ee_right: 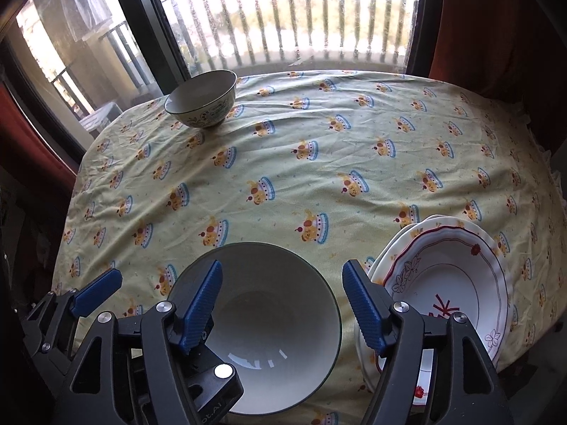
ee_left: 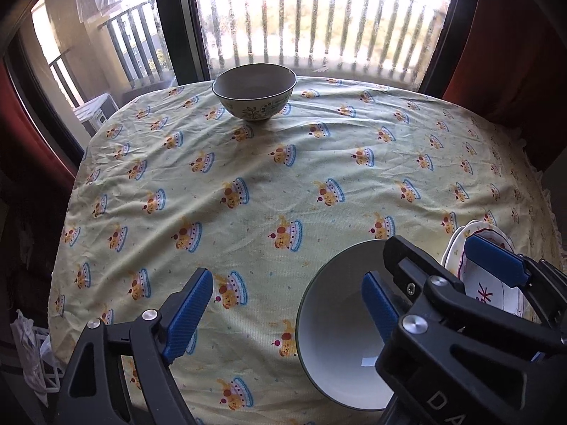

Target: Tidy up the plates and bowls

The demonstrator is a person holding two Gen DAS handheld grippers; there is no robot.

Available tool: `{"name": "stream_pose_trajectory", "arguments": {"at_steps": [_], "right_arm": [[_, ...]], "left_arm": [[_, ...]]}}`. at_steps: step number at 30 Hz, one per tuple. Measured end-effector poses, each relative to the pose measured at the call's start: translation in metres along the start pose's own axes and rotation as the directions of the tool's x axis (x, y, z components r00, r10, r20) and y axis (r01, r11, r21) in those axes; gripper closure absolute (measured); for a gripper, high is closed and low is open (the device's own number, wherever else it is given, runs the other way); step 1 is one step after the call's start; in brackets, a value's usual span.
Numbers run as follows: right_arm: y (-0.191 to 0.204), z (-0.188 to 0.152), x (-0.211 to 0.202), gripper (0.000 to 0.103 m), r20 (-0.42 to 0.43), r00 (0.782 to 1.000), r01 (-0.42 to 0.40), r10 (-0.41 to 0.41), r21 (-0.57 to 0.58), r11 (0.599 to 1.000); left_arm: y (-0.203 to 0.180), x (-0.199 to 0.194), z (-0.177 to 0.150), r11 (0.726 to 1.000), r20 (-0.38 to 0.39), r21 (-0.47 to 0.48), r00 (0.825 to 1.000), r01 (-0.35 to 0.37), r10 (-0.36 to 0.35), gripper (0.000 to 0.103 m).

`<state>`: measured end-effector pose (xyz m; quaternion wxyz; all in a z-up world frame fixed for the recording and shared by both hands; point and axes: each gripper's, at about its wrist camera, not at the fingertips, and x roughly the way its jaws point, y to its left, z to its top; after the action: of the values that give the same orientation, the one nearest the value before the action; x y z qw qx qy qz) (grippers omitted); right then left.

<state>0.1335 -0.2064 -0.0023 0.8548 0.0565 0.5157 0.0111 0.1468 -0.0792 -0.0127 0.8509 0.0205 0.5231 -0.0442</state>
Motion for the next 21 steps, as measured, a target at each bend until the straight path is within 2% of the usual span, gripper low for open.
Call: {"name": "stream_pose_trajectory", "arguments": {"at_steps": [11, 21], "right_arm": [[0.03, 0.049, -0.022, 0.027, 0.086, 0.996, -0.011, 0.011, -0.001, 1.0], [0.063, 0.096, -0.021, 0.027, 0.143, 0.99, 0.0, 0.0, 0.001, 1.0]], "left_arm": [[0.023, -0.023, 0.047, 1.0, 0.084, 0.022, 0.996, 0.004, -0.006, 0.015], [0.057, -0.023, 0.093, 1.0, 0.141, 0.021, 0.99, -0.006, 0.003, 0.015]]}}
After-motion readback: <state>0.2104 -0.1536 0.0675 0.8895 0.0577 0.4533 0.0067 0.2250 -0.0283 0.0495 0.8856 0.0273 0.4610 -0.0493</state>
